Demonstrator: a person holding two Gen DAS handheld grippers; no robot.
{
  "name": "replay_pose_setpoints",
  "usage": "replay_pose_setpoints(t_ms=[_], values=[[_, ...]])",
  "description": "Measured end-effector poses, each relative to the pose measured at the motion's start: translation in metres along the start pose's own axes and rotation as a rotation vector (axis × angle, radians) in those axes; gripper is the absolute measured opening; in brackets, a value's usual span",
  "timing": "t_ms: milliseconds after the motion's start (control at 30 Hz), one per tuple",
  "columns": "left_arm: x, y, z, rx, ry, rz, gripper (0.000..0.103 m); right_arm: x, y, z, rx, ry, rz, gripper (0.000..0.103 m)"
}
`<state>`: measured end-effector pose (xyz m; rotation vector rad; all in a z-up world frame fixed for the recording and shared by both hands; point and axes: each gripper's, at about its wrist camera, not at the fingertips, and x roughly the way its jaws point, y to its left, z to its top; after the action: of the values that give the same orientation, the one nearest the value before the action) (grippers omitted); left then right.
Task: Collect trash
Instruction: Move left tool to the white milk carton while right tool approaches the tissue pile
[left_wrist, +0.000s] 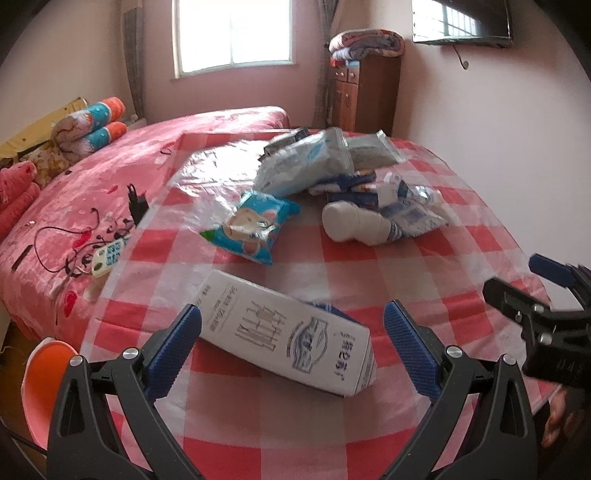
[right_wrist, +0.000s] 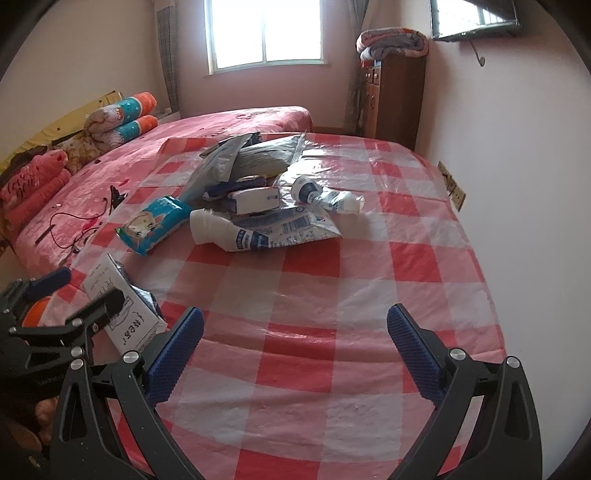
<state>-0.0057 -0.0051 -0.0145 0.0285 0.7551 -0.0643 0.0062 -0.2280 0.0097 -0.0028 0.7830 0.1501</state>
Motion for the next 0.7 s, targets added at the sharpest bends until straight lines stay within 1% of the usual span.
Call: replay_pose_setpoints(t_ms=[67, 200, 333, 467, 500, 567, 700], values=[[0.001, 0.002, -0.004, 0.008, 0.022, -0.016, 0.099, 0.001, -0.002, -0.001, 0.006, 0.006, 0.009, 0.098], [0.000, 0.008, -0.012, 0.013, 0.039, -0.050, 0.099, 0.005, -0.004, -0.001, 0.020, 0.023, 0.033, 0.098], [0.000, 0.015, -0.014, -0.017, 0.062, -0.092, 0.099, 0.011, -0.007, -0.001, 0.039, 0.045, 0.064, 0.098], [0.008, 0.016, -0.014, -0.031, 0.092, -0.118, 0.099, 0.016, -0.007, -0.003, 0.050, 0.067, 0.108, 0.098], [0.010, 0.017, -0.014, -0.041, 0.104, -0.126, 0.099, 0.017, -0.007, -0.003, 0.050, 0.069, 0.113, 0.098], [0.015, 0.020, -0.014, -0.092, 0.138, -0.155, 0.099, 0.018, -0.007, -0.004, 0.048, 0.071, 0.123, 0.098], [0.021, 0.023, -0.014, -0.177, 0.175, -0.204, 0.099, 0.023, -0.007, -0.005, 0.043, 0.081, 0.131, 0.097]])
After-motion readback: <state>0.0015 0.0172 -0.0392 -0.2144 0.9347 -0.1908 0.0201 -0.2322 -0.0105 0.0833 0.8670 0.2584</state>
